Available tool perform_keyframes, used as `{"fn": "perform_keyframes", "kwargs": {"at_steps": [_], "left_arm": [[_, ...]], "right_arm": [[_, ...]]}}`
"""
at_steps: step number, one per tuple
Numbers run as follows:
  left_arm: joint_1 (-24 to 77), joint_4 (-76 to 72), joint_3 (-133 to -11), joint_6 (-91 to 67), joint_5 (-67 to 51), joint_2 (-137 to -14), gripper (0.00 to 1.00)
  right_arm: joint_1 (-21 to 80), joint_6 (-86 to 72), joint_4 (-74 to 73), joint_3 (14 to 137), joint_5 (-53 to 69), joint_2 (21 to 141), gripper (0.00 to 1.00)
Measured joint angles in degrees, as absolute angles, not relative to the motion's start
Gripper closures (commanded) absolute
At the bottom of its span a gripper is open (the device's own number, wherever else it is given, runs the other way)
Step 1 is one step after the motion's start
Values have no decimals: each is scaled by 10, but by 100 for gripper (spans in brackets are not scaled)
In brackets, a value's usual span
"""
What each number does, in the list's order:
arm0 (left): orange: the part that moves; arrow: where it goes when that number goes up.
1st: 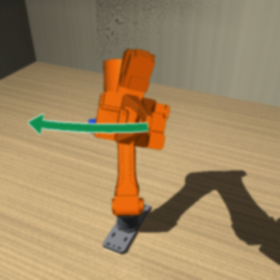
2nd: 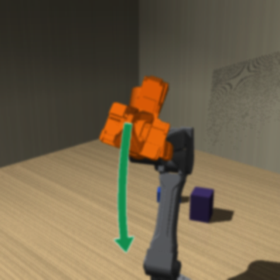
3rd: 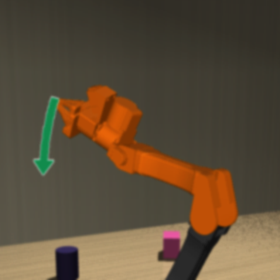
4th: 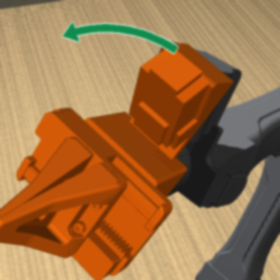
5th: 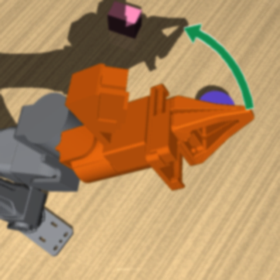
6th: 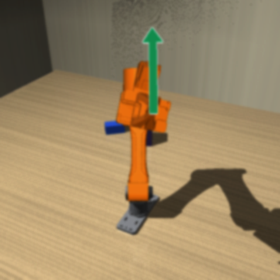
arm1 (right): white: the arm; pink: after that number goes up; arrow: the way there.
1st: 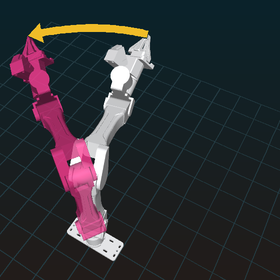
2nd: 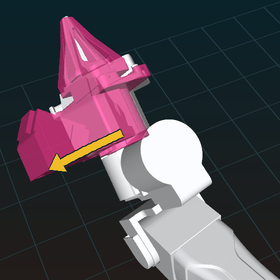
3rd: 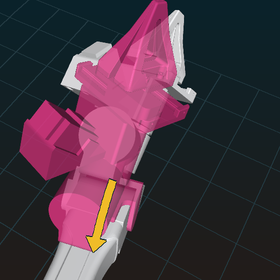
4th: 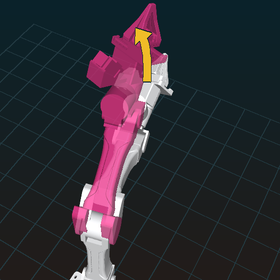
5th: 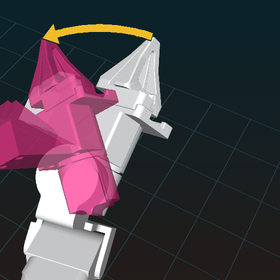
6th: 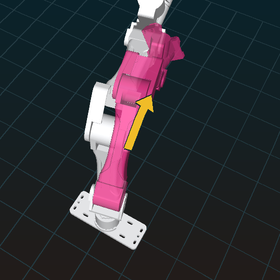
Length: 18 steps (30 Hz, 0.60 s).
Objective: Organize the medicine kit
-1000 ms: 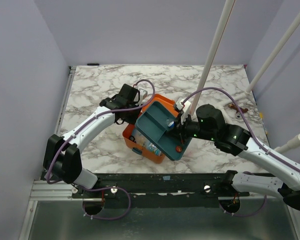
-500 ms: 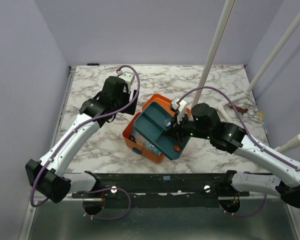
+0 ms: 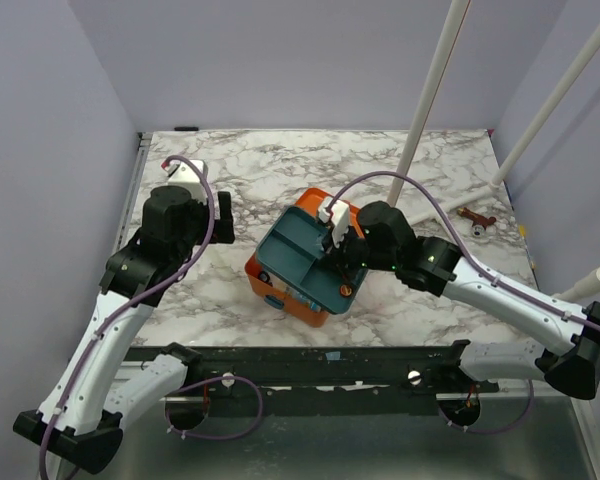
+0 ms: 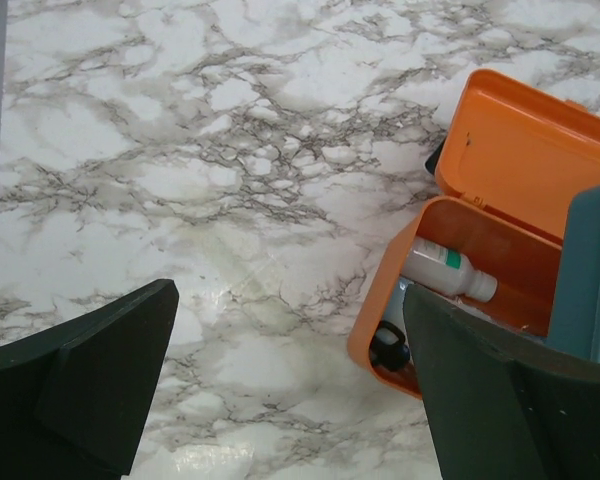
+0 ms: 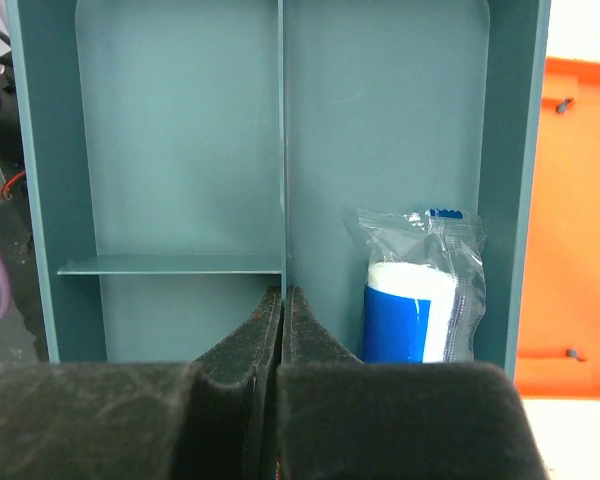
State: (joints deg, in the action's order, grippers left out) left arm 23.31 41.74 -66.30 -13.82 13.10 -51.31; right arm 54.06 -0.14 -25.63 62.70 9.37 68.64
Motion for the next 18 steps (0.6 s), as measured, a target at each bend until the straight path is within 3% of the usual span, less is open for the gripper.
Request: {"fn": "perform_keyframes", "kwargs": {"at_steps": [18], "left_arm": [[215, 382, -467, -144, 8, -347, 2]], "right_arm": [[543, 28, -199, 627, 86, 789, 99]]}}
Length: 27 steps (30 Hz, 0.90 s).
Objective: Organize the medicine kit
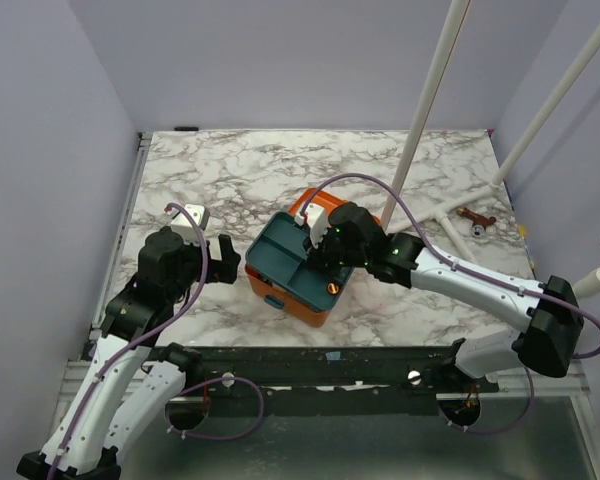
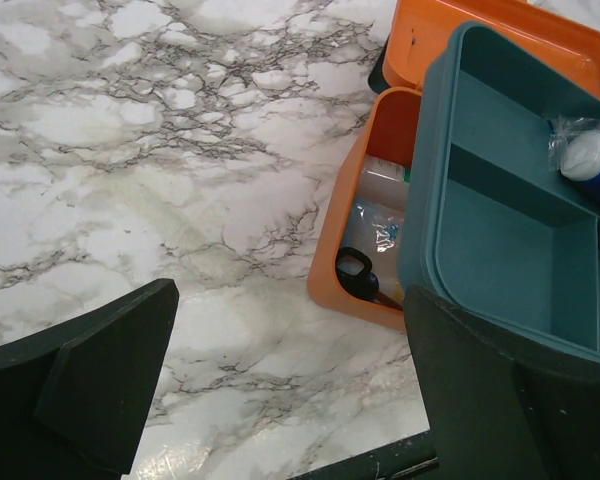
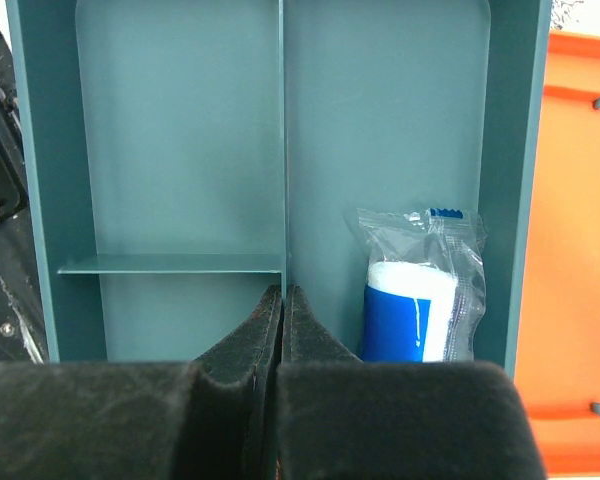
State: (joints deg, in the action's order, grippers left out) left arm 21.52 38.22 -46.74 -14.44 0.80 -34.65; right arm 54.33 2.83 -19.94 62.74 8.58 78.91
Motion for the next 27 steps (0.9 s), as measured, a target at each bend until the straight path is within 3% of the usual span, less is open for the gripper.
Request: {"fn": "perform_keyframes", "kwargs": {"at_steps": [27], "left_arm": [[213, 373, -455, -162, 46, -302, 2]], "right_arm": [[544, 4, -163, 627, 43, 820, 99]]}}
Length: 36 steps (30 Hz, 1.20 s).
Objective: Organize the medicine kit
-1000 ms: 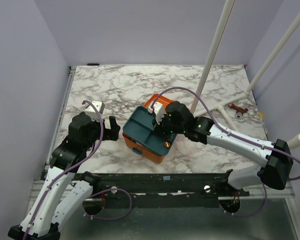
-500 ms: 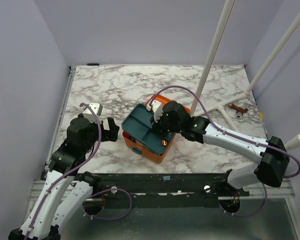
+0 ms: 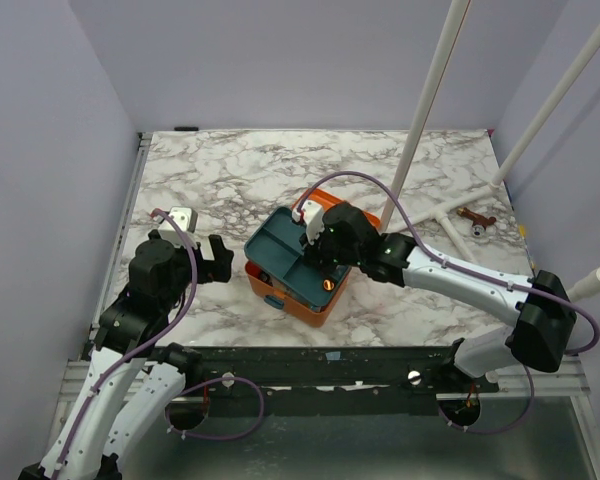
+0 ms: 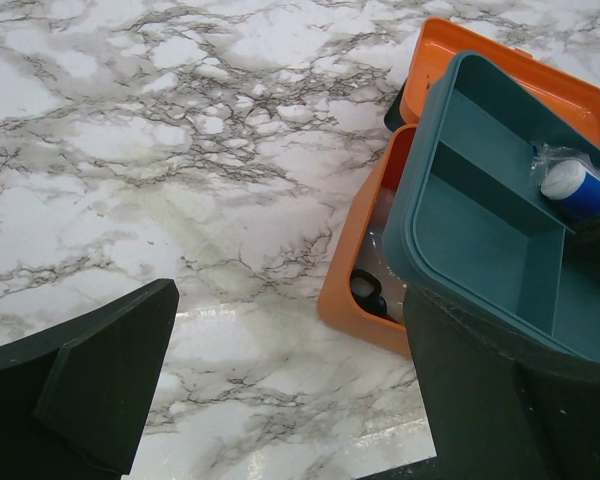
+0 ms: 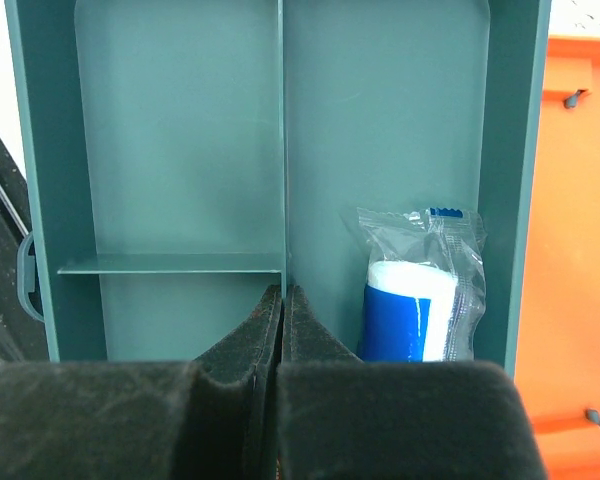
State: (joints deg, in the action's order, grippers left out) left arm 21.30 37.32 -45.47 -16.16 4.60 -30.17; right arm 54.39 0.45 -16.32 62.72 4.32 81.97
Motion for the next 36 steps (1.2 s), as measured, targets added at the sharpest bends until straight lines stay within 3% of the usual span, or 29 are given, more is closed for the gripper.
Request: {"fn": "perform_keyframes", "kwargs": {"at_steps": [36], "left_arm": [[204, 373, -452, -164, 62, -297, 2]], "right_arm": [[566, 5, -129, 580, 18, 830, 99]]}}
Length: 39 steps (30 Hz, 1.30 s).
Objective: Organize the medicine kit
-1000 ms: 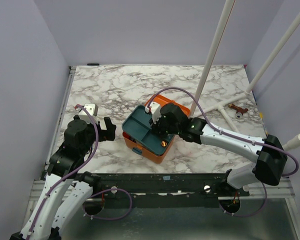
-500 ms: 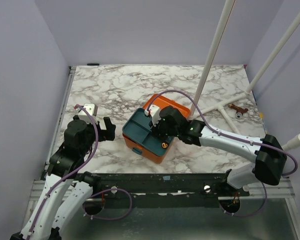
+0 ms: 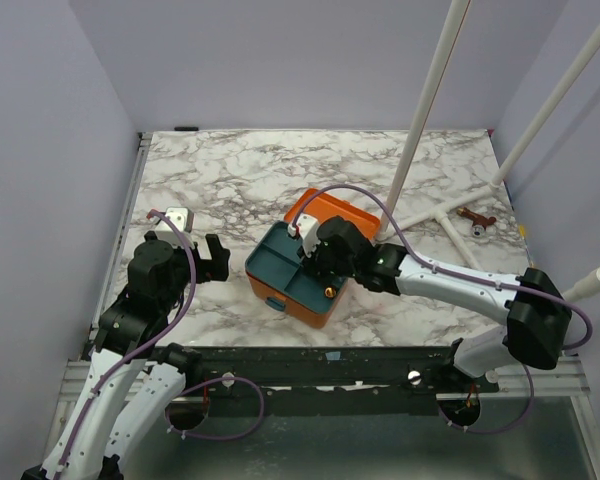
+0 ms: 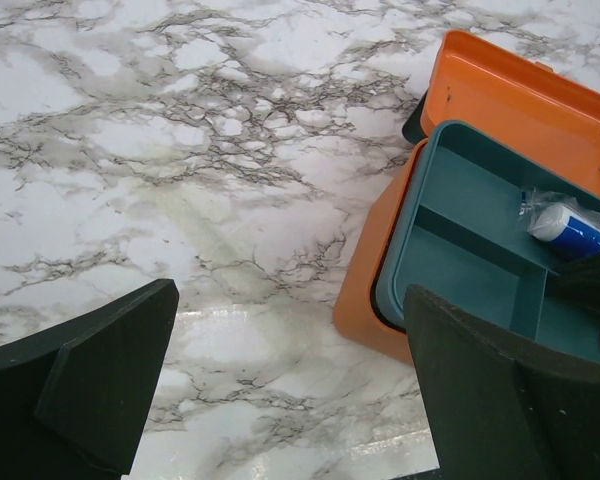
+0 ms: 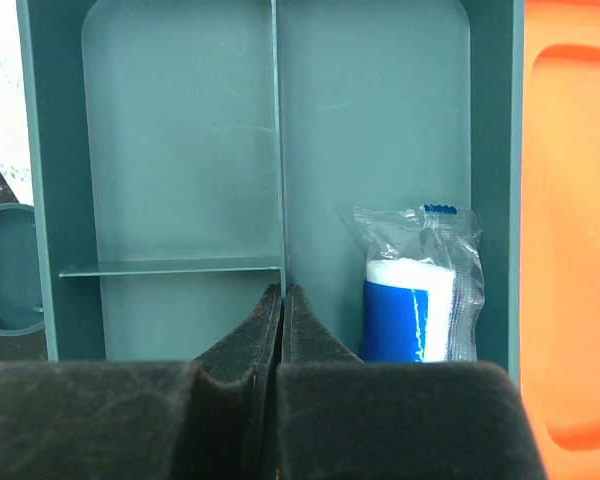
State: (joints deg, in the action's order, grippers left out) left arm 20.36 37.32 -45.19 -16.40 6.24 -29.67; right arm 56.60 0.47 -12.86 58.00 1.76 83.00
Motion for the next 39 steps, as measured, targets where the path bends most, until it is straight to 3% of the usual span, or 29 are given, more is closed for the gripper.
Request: {"fn": "perform_keyframes", "kwargs": {"at_steps": [22, 39], "left_arm": [[204, 373, -452, -166, 72, -290, 1], [203, 374, -452, -177, 119, -262, 2]], "right_arm": [[588, 46, -96, 599, 7, 889, 99], [596, 290, -79, 633, 142, 933, 98]]}}
